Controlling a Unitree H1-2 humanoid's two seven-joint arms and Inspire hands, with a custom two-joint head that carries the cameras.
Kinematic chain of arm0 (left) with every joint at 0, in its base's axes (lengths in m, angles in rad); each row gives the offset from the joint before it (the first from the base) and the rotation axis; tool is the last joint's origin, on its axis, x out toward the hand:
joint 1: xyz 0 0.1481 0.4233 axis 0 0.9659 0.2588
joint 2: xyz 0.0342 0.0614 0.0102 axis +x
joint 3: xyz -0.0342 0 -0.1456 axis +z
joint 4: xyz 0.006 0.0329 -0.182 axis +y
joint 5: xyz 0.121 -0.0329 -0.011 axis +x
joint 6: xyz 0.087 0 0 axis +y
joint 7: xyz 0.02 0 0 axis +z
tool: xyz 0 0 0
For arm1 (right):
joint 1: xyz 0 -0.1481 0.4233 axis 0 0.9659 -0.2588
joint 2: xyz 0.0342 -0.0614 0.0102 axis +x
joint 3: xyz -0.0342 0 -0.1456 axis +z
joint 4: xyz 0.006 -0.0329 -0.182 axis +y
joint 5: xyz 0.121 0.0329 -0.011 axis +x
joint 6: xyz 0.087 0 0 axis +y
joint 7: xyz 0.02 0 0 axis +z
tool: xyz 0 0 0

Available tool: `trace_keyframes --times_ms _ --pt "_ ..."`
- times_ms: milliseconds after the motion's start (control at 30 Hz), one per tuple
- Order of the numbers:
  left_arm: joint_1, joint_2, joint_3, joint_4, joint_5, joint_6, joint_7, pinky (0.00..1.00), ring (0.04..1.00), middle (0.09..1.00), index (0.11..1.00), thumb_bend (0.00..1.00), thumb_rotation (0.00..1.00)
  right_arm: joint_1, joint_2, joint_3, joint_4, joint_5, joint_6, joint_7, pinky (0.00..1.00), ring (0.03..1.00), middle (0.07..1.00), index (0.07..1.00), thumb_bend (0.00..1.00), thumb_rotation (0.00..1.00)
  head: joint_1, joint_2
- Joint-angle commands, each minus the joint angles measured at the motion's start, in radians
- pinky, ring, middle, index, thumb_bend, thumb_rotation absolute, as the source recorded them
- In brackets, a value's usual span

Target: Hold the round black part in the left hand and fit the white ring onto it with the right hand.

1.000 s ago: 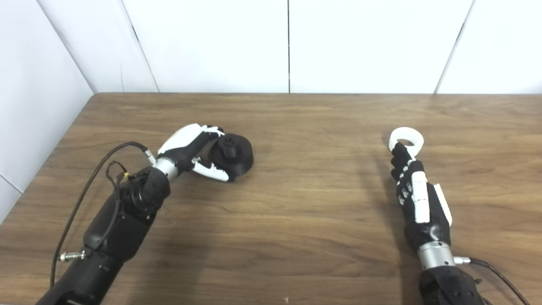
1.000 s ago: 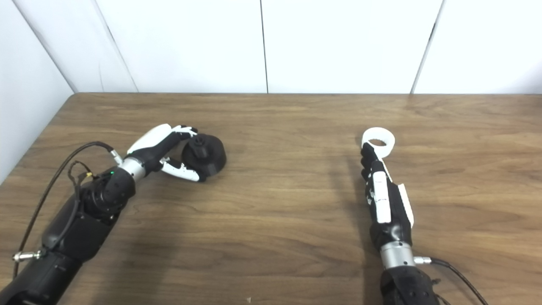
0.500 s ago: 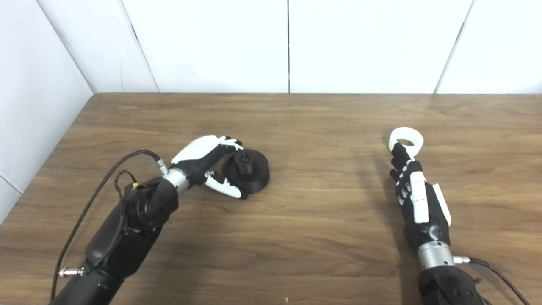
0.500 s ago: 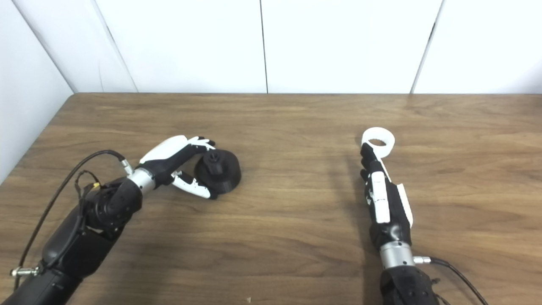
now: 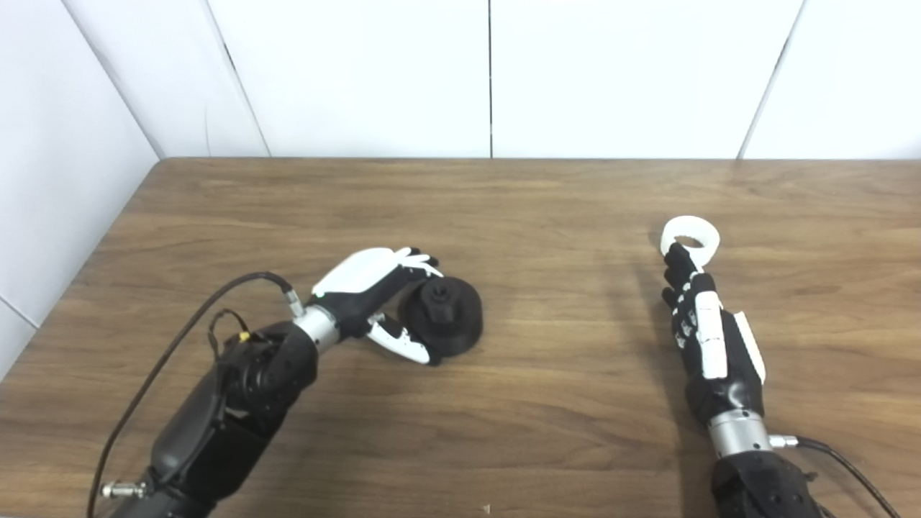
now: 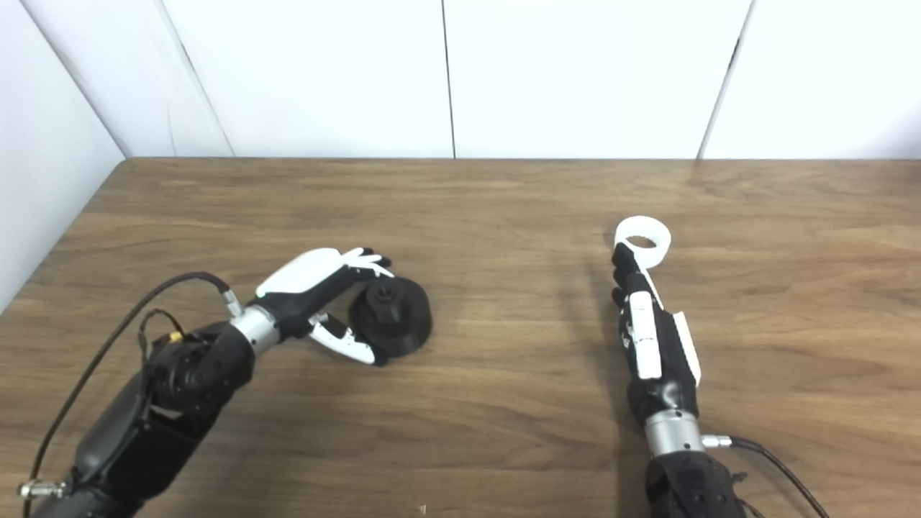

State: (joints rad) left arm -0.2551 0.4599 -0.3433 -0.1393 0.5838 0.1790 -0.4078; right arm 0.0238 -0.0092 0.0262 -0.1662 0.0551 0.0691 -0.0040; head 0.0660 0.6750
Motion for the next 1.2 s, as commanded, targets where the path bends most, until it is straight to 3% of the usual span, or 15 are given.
trace_keyframes --times_ms 0,1167 --pt "0.0 -0.002 -0.022 -0.031 0.006 -0.02 -0.022 0.91 1.0 0.944 0.674 0.69 0.27 0.004 -0.003 0.008 -0.003 -0.004 0.0 0.017 1.0 0.988 0.965 0.956 0.54 1.0 0.0 0.002" --pt "0.086 -0.115 -0.129 -0.09 0.049 -0.054 -0.019 0.91 1.0 0.952 0.672 0.71 0.31 0.017 -0.007 0.013 -0.031 -0.025 0.019 0.011 1.0 0.994 0.967 0.954 0.55 1.0 -0.032 0.022"
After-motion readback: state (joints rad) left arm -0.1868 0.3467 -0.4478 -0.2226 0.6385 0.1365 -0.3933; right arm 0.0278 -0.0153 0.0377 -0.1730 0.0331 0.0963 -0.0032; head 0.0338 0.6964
